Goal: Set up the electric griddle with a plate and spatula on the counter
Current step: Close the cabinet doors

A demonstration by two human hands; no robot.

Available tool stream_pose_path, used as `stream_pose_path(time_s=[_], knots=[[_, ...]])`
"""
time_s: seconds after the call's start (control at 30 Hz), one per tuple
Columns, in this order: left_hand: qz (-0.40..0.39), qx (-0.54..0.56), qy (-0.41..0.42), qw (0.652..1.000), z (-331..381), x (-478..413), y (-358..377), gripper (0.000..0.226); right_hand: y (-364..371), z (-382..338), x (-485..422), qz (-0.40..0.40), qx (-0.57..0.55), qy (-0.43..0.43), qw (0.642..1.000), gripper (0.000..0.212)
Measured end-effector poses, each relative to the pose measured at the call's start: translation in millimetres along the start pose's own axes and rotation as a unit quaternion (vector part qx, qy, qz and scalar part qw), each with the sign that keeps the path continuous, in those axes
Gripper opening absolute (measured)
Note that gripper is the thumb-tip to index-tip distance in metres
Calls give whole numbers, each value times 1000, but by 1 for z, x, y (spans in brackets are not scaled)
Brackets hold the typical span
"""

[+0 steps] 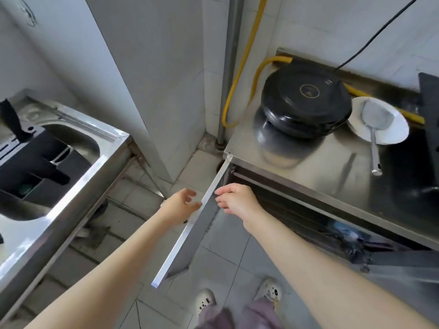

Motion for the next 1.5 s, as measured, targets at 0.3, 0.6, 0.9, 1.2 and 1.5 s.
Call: stream_pose_path(time_s=[0.3,0.6,0.9,1.2,1.5], knots=[[-126,-123,-90,980,-10,11,47,48,3,37,10,-4,32,70,997,24],[-206,-7,-159,965,47,14,94,29,-64,88,-1,84,46,80,992,26],[-151,378,-182,895,149,3,199,18,-180,145,0,176,70,113,975,35],[-80,523,-111,842,193,-55,260,62,-296,197,-8,265,-3,156,952,52],[-54,392,-77,915,205,-74,287,37,-341,224,-6,239,-40,137,960,37]])
Point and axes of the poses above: each hand's wrist, its own x-axis away from the middle knuckle, its own y-axis out of the palm, z = x × y, the point moved 1 cm from there along -x, towards the middle knuckle, and after that the axes turned 5 degrees about y, right-handed, at the moved point
